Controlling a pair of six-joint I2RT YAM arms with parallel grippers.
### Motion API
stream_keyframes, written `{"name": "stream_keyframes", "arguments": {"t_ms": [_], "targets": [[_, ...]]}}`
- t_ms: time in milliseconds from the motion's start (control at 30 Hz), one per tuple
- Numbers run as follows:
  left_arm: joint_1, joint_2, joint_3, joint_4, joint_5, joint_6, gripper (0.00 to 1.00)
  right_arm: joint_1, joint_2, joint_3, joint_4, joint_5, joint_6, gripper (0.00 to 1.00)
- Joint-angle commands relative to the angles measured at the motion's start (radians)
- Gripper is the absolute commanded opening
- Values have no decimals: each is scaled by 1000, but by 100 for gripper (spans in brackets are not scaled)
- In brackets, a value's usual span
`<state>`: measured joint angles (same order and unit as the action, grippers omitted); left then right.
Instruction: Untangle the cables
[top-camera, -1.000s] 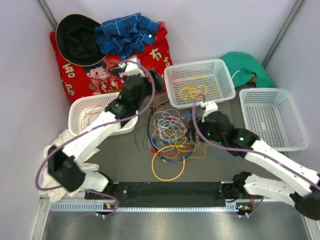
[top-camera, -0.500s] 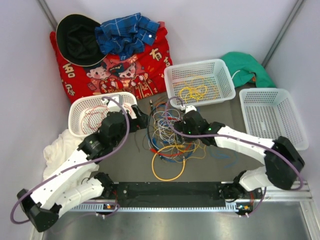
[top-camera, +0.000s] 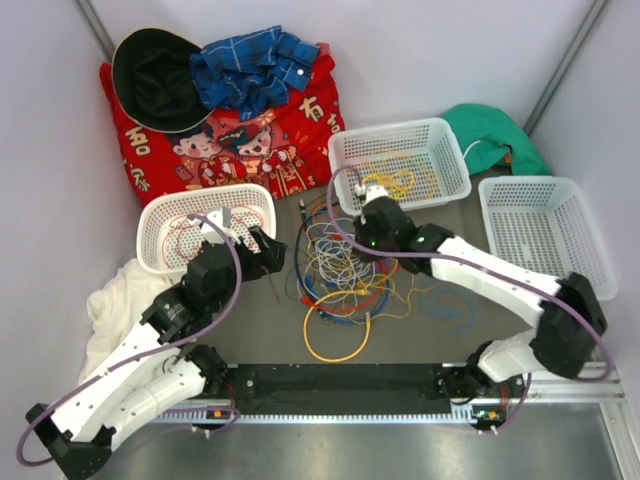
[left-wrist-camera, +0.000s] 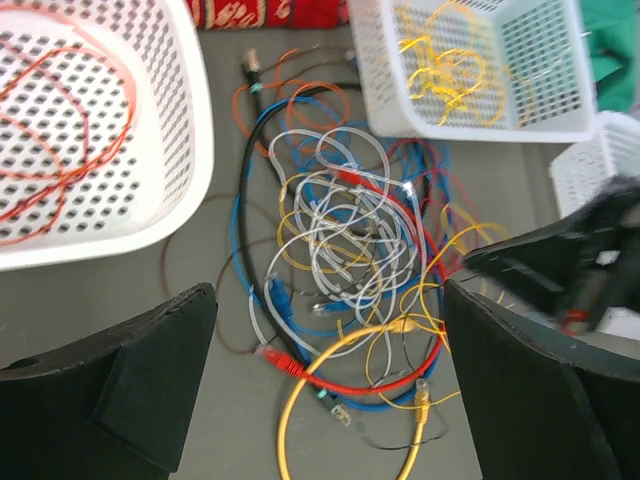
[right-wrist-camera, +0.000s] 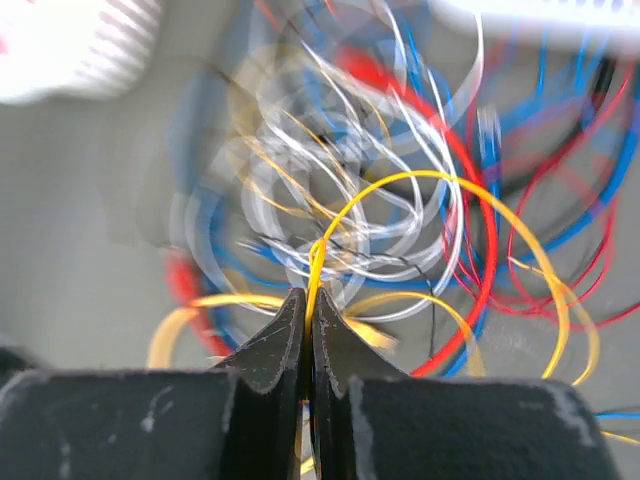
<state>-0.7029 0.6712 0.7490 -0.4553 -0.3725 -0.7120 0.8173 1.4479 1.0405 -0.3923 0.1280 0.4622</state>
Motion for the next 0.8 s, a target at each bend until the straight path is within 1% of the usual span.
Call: {"name": "stream_keyframes", "arguments": {"t_ms": [0,67,100,167,200,267,333,367,400,467,533,633,767], "targets": [[0,-36,-48,208,78,42,99,20,-199,186,-40,-14,-56,0],[0,-44,-98,304,162,62,99,23,-247,260,-89,-25,-56,0],[0,-50,-118,404,185,62,99,23,-256,283,-106,-28,-59,0],[0,-50,-178,501,237,54,99,22,-277,345,-153,-37,-57,0],[0,-50,-200,594,253,49,99,23,-285,369,-170,-41,-54,0],[0,-48,-250,683,297,36,99,23,-313,383,-189,-59,-43,0],[0,-47,-293,814,323,31,99,22,-330,385,-194,-71,-33,0],[0,-47,-304,855,329,20,99,23,-351,382,-197,-80,-24,0],[0,-45,-316,950,342,16,99,23,-357,378,-198,-83,-22,0],[0,-30,-342,1044,360,10,99,23,-369,377,-206,-91,-13,0],[0,-6,-352,1185,418,8,99,23,-383,369,-210,-94,-8,0],[0,66,-324,1288,480,0,99,23,-396,362,-206,-99,-2,0],[0,190,-269,1357,537,-15,99,23,-403,351,-203,-114,7,0]]}}
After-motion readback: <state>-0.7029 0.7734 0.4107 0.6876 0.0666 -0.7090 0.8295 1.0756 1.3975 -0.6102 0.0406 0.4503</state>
